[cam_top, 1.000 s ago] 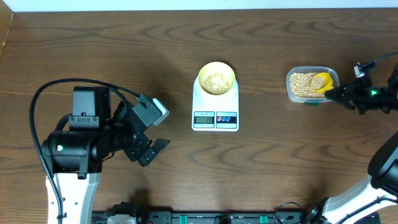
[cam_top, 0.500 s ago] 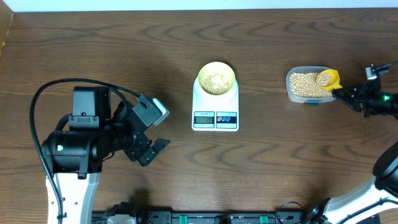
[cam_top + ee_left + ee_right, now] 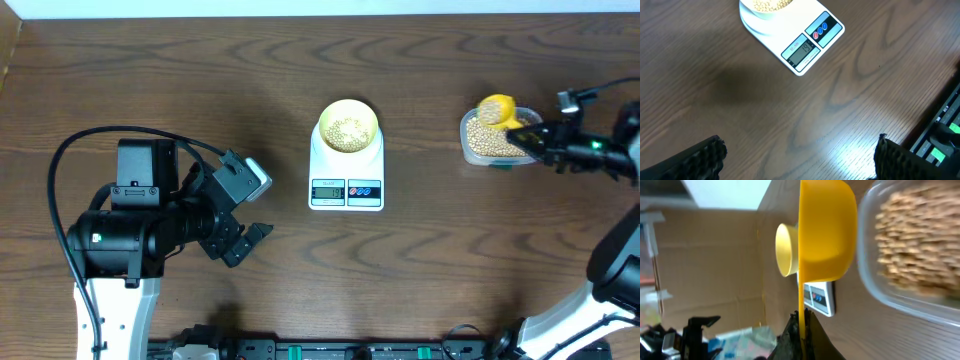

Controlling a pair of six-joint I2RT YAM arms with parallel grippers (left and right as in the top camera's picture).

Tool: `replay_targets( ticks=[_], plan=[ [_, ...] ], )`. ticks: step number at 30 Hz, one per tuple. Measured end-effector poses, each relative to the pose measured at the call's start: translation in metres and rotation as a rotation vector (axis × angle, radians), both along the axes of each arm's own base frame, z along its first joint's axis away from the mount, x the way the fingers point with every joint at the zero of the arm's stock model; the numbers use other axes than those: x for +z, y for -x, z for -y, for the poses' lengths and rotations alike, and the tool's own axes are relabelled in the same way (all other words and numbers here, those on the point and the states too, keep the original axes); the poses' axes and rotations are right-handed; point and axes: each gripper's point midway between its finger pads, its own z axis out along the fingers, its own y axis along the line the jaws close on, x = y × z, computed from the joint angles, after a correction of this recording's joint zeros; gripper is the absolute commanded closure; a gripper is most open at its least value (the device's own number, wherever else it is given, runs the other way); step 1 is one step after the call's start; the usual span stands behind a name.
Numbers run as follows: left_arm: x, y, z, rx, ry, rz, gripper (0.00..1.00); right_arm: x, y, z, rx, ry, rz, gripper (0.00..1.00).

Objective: Scoop item into bowl and weigh 50g on scale
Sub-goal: 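Scoop soybeans again from the tub with the right gripper, then lift the scoop and carry it toward the bowl on the scale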

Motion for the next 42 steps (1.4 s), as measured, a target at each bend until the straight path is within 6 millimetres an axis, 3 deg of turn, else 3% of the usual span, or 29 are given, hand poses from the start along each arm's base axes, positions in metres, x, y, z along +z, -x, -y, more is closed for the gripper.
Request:
replay_targets(
  ticks=[16,26,32,42],
  plan=[
    [0.0,0.0,0.0,0.0,0.0,0.0,0.04,0.007,-0.025,-0.144,0.315,0.014,0.143,0.99],
    [0.0,0.0,0.0,0.0,0.0,0.0,0.04,-0.004,-0.028,-0.201,0.437,0.145,0.276,0.99],
    [0.0,0.0,0.0,0.0,0.0,0.0,0.04,-0.009,-0.031,-0.217,0.462,0.208,0.324,0.99],
    [0.0,0.0,0.0,0.0,0.0,0.0,0.04,-0.02,-0.038,-0.212,0.439,0.294,0.328,0.99]
  ],
)
